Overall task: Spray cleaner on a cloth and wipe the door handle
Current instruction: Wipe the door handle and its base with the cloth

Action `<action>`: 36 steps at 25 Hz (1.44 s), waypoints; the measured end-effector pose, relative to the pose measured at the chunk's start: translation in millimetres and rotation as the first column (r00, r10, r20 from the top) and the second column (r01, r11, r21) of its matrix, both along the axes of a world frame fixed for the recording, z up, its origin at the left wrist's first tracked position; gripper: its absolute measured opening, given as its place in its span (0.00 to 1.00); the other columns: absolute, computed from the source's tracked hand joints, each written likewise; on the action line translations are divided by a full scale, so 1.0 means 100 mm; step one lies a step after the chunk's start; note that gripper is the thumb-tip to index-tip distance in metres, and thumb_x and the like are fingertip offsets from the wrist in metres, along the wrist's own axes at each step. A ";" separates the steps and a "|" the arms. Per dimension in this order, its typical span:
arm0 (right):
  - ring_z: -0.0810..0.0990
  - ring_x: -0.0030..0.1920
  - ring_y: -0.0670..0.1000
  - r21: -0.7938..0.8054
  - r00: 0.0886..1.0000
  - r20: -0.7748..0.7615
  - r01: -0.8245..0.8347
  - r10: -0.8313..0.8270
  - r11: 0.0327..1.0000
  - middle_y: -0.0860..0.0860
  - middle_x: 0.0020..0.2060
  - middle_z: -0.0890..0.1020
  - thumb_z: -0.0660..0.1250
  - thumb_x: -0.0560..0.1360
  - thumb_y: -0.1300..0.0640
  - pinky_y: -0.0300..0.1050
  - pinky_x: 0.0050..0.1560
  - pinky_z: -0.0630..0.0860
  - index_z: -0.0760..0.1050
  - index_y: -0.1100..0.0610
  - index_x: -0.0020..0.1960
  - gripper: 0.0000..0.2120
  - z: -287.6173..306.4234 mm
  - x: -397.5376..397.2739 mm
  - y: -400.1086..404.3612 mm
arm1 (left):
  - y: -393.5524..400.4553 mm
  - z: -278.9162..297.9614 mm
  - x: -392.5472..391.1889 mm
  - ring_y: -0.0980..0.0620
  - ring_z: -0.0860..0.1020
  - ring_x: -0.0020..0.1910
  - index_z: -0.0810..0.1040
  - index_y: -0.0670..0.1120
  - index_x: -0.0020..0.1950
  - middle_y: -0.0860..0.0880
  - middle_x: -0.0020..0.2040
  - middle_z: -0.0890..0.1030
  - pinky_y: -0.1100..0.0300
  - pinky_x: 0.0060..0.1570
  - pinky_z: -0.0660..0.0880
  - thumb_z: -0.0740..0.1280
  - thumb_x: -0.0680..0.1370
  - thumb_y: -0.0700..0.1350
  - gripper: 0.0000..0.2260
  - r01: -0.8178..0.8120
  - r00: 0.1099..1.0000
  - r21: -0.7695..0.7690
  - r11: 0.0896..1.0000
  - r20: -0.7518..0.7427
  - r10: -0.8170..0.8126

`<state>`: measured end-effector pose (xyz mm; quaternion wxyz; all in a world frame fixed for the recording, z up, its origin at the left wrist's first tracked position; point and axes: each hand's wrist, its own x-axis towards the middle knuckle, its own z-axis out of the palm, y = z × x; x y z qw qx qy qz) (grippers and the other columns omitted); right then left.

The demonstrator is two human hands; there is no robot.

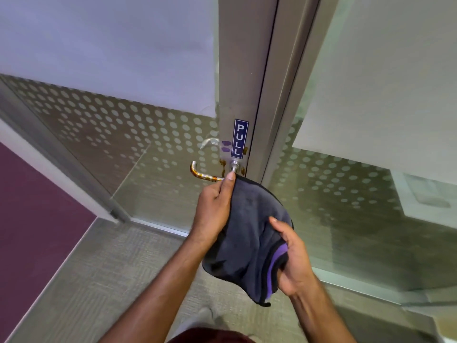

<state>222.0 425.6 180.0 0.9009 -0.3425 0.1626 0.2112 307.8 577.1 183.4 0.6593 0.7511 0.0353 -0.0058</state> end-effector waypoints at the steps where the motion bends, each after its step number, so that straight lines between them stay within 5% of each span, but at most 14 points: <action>1: 0.87 0.57 0.59 -0.004 1.000 -0.009 -0.006 0.006 1.000 0.62 0.58 0.86 0.72 0.74 0.50 0.51 0.51 0.84 0.86 0.62 0.60 0.20 0.03 0.03 0.01 | 0.00 0.00 -0.01 0.47 0.80 0.43 0.81 0.34 0.49 0.31 0.49 0.83 0.34 0.52 0.79 0.59 0.77 0.73 0.39 -0.006 1.000 -0.007 1.000 -0.006 0.006; 5: 0.87 0.55 0.60 -0.038 0.997 -0.063 0.042 -0.044 0.998 0.64 0.59 0.85 0.74 0.74 0.55 0.54 0.53 0.85 0.84 0.64 0.62 0.19 0.05 0.13 0.05 | 0.05 -0.02 -0.01 0.45 0.82 0.41 0.84 0.40 0.47 0.33 0.43 0.83 0.36 0.47 0.79 0.58 0.75 0.76 0.38 0.039 0.999 0.042 0.998 -0.038 -0.038; 7: 0.88 0.54 0.60 -0.080 0.989 -0.079 0.115 -0.121 0.990 0.65 0.57 0.85 0.74 0.73 0.57 0.55 0.56 0.85 0.83 0.65 0.62 0.20 0.09 0.22 0.05 | 0.11 0.03 0.07 0.58 0.77 0.33 0.84 0.53 0.38 0.51 0.30 0.81 0.49 0.35 0.73 0.55 0.76 0.76 0.31 0.068 0.998 0.133 0.989 -0.015 -0.066; 10: 0.88 0.51 0.59 -0.249 0.958 0.049 0.287 -0.284 0.925 0.61 0.53 0.88 0.75 0.73 0.56 0.54 0.53 0.85 0.86 0.60 0.59 0.16 0.16 0.33 0.10 | 0.37 0.07 0.28 0.64 0.79 0.40 0.86 0.58 0.50 0.62 0.41 0.83 0.55 0.44 0.77 0.51 0.80 0.72 0.28 0.049 0.993 0.309 0.950 0.086 -0.080; 12: 0.88 0.45 0.56 -0.441 0.892 0.208 0.452 -0.401 0.776 0.54 0.47 0.89 0.78 0.72 0.52 0.48 0.42 0.85 0.85 0.53 0.58 0.16 0.22 0.41 0.21 | 0.65 0.07 0.48 0.61 0.79 0.56 0.83 0.55 0.64 0.58 0.56 0.82 0.53 0.54 0.78 0.53 0.84 0.64 0.23 -0.058 0.950 0.442 0.895 0.299 -0.086; 15: 0.87 0.48 0.43 -0.566 0.758 0.519 0.651 -0.395 0.506 0.41 0.49 0.87 0.74 0.72 0.35 0.35 0.44 0.82 0.82 0.35 0.54 0.13 0.34 0.53 0.40 | 0.99 0.07 0.82 0.53 0.72 0.69 0.79 0.46 0.70 0.46 0.69 0.78 0.56 0.66 0.69 0.60 0.86 0.52 0.17 -0.242 0.797 0.542 0.805 0.584 -0.154; 17: 0.83 0.46 0.38 -0.531 0.626 0.745 0.766 -0.231 0.362 0.36 0.48 0.83 0.63 0.78 0.30 0.30 0.42 0.77 0.76 0.36 0.58 0.15 0.33 0.65 0.49 | 1.11 0.06 1.04 0.44 0.73 0.71 0.78 0.41 0.70 0.41 0.71 0.76 0.52 0.70 0.69 0.62 0.85 0.47 0.16 -0.310 0.686 0.571 0.760 0.688 -0.237; 19: 0.77 0.42 0.41 -0.522 0.522 0.852 0.842 0.038 0.139 0.39 0.47 0.77 0.55 0.83 0.35 0.35 0.36 0.74 0.71 0.44 0.65 0.18 0.21 0.85 0.52 | 1.16 0.07 1.26 0.40 0.73 0.71 0.78 0.40 0.69 0.40 0.72 0.76 0.47 0.71 0.69 0.63 0.85 0.46 0.15 -0.340 0.593 0.588 0.734 0.740 -0.317; 21: 0.74 0.45 0.47 -0.488 0.544 0.791 0.837 0.281 -0.246 0.48 0.52 0.72 0.57 0.82 0.42 0.42 0.39 0.75 0.65 0.51 0.77 0.26 0.12 1.19 0.52 | 1.18 0.11 1.48 0.40 0.73 0.71 0.79 0.40 0.68 0.39 0.70 0.77 0.45 0.70 0.70 0.61 0.87 0.47 0.15 -0.355 0.506 0.600 0.717 0.768 -0.392; 23: 0.75 0.50 0.55 -0.410 0.601 0.655 0.792 0.458 -0.453 0.55 0.55 0.73 0.66 0.78 0.47 0.50 0.48 0.78 0.59 0.54 0.81 0.35 0.08 1.54 0.49 | 1.19 0.15 1.67 0.40 0.72 0.70 0.78 0.42 0.68 0.40 0.69 0.78 0.44 0.68 0.69 0.61 0.86 0.47 0.15 -0.387 0.420 0.601 0.700 0.790 -0.446; 25: 0.76 0.50 0.60 -0.349 0.600 0.559 0.796 0.572 -0.494 0.59 0.56 0.77 0.73 0.74 0.52 0.56 0.48 0.80 0.60 0.56 0.81 0.40 0.05 1.75 0.48 | 1.18 0.16 1.83 0.42 0.72 0.66 0.77 0.45 0.68 0.44 0.67 0.76 0.44 0.63 0.68 0.63 0.85 0.47 0.13 -0.443 0.355 0.585 0.679 0.810 -0.467; 31: 0.70 0.49 0.57 -0.206 0.579 0.422 0.810 0.697 -0.549 0.54 0.59 0.71 0.67 0.75 0.51 0.55 0.47 0.74 0.63 0.55 0.80 0.35 -0.04 1.89 0.42 | 1.12 0.11 2.05 0.45 0.70 0.58 0.75 0.50 0.65 0.49 0.60 0.71 0.47 0.56 0.64 0.66 0.82 0.47 0.12 -0.519 0.228 0.515 0.682 0.853 -0.470; 36: 0.69 0.48 0.57 -0.089 0.598 0.201 0.800 0.776 -0.593 0.55 0.56 0.72 0.74 0.78 0.56 0.53 0.45 0.66 0.63 0.53 0.82 0.36 -0.20 2.09 0.46 | 1.11 -0.05 2.25 0.46 0.70 0.57 0.75 0.50 0.63 0.49 0.58 0.70 0.48 0.54 0.62 0.64 0.81 0.48 0.11 -0.528 0.234 0.471 0.707 0.881 -0.412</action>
